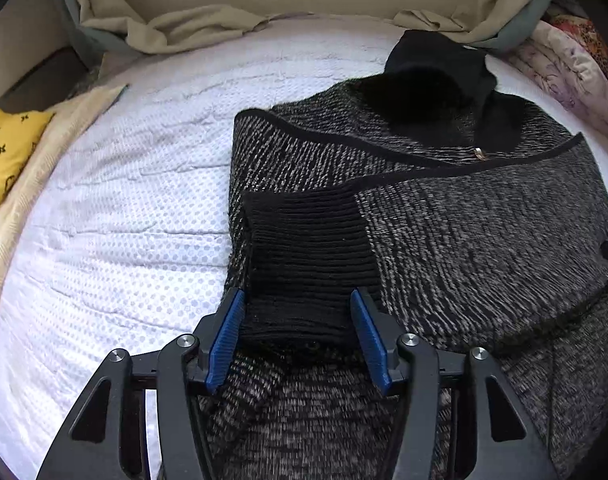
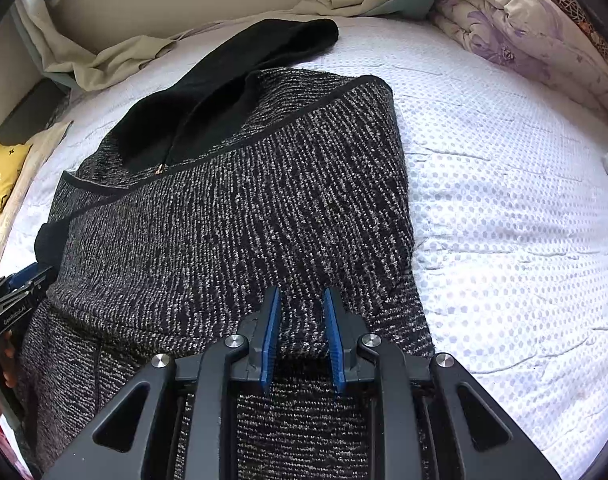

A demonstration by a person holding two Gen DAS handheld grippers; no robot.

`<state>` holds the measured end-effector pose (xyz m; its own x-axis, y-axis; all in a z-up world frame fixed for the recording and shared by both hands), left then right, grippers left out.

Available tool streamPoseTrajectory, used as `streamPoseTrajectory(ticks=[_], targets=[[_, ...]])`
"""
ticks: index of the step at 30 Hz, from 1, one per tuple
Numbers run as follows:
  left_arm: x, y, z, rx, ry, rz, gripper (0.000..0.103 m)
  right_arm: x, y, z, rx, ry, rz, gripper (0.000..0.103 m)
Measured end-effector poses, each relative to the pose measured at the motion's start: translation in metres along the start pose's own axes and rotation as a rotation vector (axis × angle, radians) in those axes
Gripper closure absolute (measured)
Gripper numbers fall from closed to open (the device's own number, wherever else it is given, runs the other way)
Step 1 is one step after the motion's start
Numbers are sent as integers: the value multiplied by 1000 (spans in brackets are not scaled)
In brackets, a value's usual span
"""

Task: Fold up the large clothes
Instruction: 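Open the left tool to release the sleeve cuff and withdraw, then grasp the black hood with the right tool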

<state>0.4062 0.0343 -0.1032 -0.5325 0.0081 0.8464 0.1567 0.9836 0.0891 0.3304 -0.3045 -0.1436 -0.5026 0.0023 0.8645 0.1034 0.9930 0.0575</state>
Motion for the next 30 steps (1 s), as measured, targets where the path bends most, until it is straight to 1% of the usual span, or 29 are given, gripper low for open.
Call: streamPoseTrajectory(ticks=[3, 4, 5, 7, 8, 9, 10, 11, 12, 14, 15, 16, 18, 20, 21, 24, 25, 27, 30], targets=[[23, -2, 8, -16, -4, 2, 41, 10, 0, -7, -31, 10, -38, 85], [30, -3, 13, -16, -2, 12, 41, 16, 0, -15, -55, -5, -72, 85], [35, -6, 17, -11, 8, 26, 41, 19, 1, -23, -69, -17, -89, 85], [45, -15, 24, 2, 27, 68, 41, 23, -1, -50, -97, -45, -112, 85], [53, -20, 26, 7, 21, 92, 41, 22, -1, -62, -109, -51, -121, 84], [60, -25, 28, 4, 14, 109, 41, 21, -1, -79, -111, -62, -130, 79], [66, -31, 30, -9, 11, 122, 41, 18, 0, -94, -105, -68, -127, 76], [71, -34, 32, -19, 7, 128, 41, 11, -1, -114, -104, -71, -116, 71], [76, -39, 34, -29, 0, 137, 41, 6, -3, -127, -119, -71, -115, 70], [86, -48, 33, -54, -19, 167, 41, -6, -6, -159, -199, -82, -171, 68], [91, -52, 31, -64, -30, 180, 41, -11, -7, -170, -233, -84, -194, 63], [94, -53, 32, -68, -35, 188, 41, -19, -10, -183, -277, -86, -210, 60], [100, -58, 30, -73, -48, 216, 41, -33, -16, -205, -352, -105, -227, 52], [102, -61, 28, -72, -47, 235, 41, -48, -22, -223, -426, -128, -250, 48], [103, -61, 27, -70, -49, 244, 41, -54, -25, -229, -453, -135, -252, 45], [104, -59, 24, -61, -48, 260, 41, -79, -37, -247, -536, -142, -235, 42], [105, -59, 23, -58, -46, 264, 41, -86, -40, -251, -549, -145, -232, 42], [105, -59, 22, -49, -41, 274, 41, -101, -49, -259, -563, -134, -199, 42], [103, -59, 23, -51, -36, 271, 41, -118, -50, -271, -558, -131, -188, 42]])
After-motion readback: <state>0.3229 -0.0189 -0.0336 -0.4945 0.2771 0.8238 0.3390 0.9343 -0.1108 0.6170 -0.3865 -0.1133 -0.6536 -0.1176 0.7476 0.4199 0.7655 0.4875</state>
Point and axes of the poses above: each gripper's, at about its wrist camera, not at the fingertips, and x roughly against the way its jaws point, y to its left, z to its underside, the point moved 10 cm from there along -x, roughly the way its jaws point, and after that the axes turned 5 degrees about x, right-handed, at the moved point
